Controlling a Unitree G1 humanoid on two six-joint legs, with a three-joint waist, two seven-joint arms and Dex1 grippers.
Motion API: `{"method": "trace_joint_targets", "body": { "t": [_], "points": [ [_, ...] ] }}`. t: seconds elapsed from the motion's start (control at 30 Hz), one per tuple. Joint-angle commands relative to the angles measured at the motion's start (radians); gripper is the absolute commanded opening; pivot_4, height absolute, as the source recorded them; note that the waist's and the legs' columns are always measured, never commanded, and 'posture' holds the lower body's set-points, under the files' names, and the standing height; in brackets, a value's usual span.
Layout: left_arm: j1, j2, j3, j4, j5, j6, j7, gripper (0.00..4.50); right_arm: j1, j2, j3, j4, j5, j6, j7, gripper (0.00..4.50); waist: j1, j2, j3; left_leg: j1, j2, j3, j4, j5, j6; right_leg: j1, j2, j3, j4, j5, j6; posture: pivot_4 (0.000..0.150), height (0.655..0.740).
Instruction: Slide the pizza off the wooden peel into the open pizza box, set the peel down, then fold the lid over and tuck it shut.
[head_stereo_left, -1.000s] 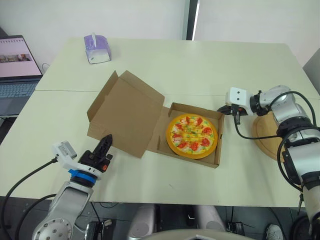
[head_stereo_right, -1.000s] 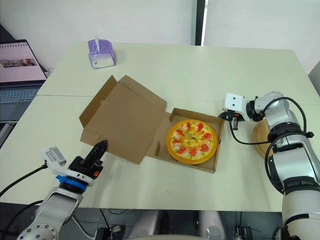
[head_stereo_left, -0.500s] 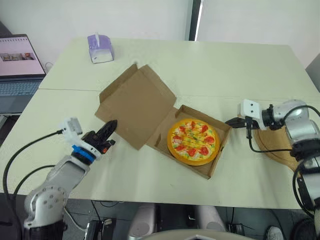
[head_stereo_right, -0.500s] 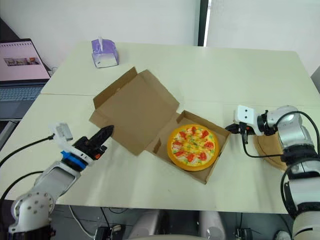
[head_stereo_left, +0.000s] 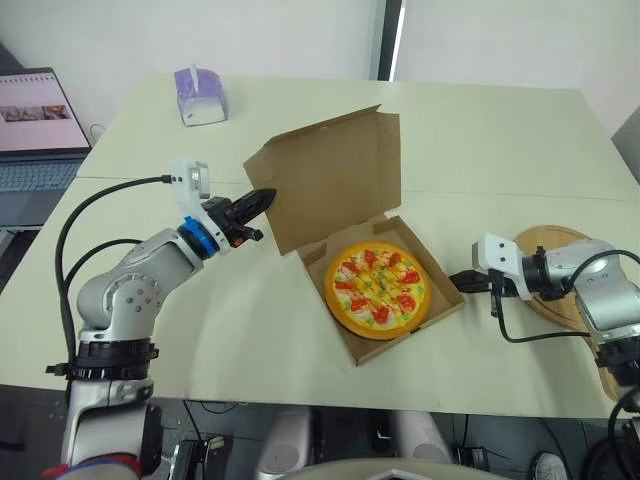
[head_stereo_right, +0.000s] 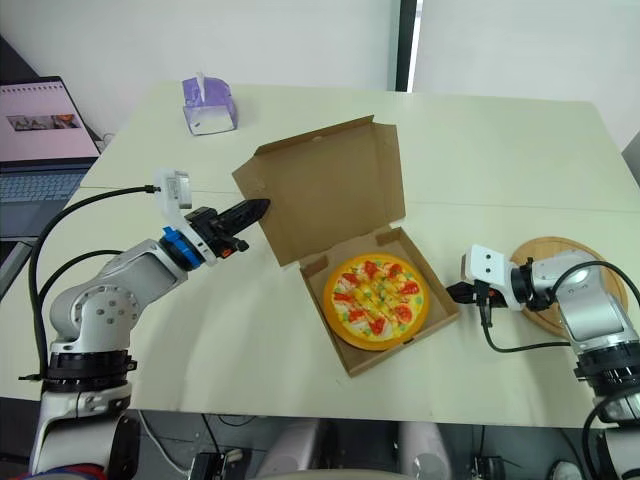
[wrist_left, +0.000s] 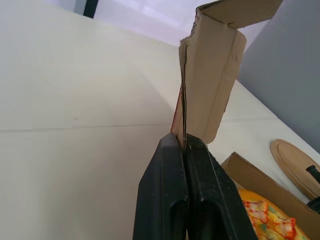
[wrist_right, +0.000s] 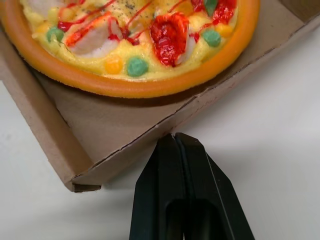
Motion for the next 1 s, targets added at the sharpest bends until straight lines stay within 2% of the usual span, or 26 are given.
{"method": "trace_joint_targets", "body": {
  "t": [0.03,0.3,0.47,0.73,0.83,1.0],
  "points": [
    [-0.072,-0.026,-0.037,0.046,0.065,-0.022,-0.079,0.00,0.029,-0.015,-0.035,-0.113,0.048,0.051,-0.026,0.04,0.000,0.000,0.000,0.000,0.000,0.000,0.000,0.000,0.000,0.000,0.000,0.000,0.000,0.000,0.000,0.150,0.7400],
    [-0.241,-0.105,-0.075,0.237,0.220,-0.112,-0.193,0.00,0.103,-0.001,-0.022,-0.267,0.092,0.155,-0.082,0.04,0.000,0.000,0.000,0.000,0.000,-0.001,0.000,0.000,-0.001,0.000,0.000,0.000,0.000,0.000,0.000,0.150,0.7400],
    [-0.294,-0.147,-0.081,0.324,0.302,-0.175,-0.242,0.00,0.130,0.016,-0.016,-0.320,0.114,0.193,-0.118,0.04,-0.001,-0.001,0.000,0.000,0.000,-0.001,0.000,0.001,-0.001,0.000,0.000,-0.001,0.000,0.000,0.000,0.150,0.7400],
    [-0.327,-0.178,-0.064,0.395,0.367,-0.215,-0.293,0.00,0.086,0.033,-0.054,-0.256,0.092,0.175,-0.214,0.04,-0.002,-0.001,0.001,0.000,0.000,0.000,0.000,0.001,-0.001,0.000,0.000,0.000,0.000,0.000,0.001,0.150,0.7400],
    [-0.328,-0.179,-0.056,0.400,0.378,-0.217,-0.300,0.00,0.022,0.059,-0.119,-0.202,0.118,0.177,-0.281,0.64,-0.002,-0.001,0.001,0.000,0.000,0.000,0.000,0.001,-0.001,-0.001,0.000,0.000,0.001,0.000,0.001,0.150,0.7400],
    [-0.318,-0.179,-0.046,0.387,0.388,-0.212,-0.301,0.00,-0.049,0.126,-0.222,-0.156,0.158,0.190,-0.410,2.42,-0.002,-0.001,0.001,-0.001,0.000,-0.001,0.000,0.001,-0.001,-0.001,0.000,-0.001,0.001,0.000,0.001,0.150,0.7400]
  ]
}}
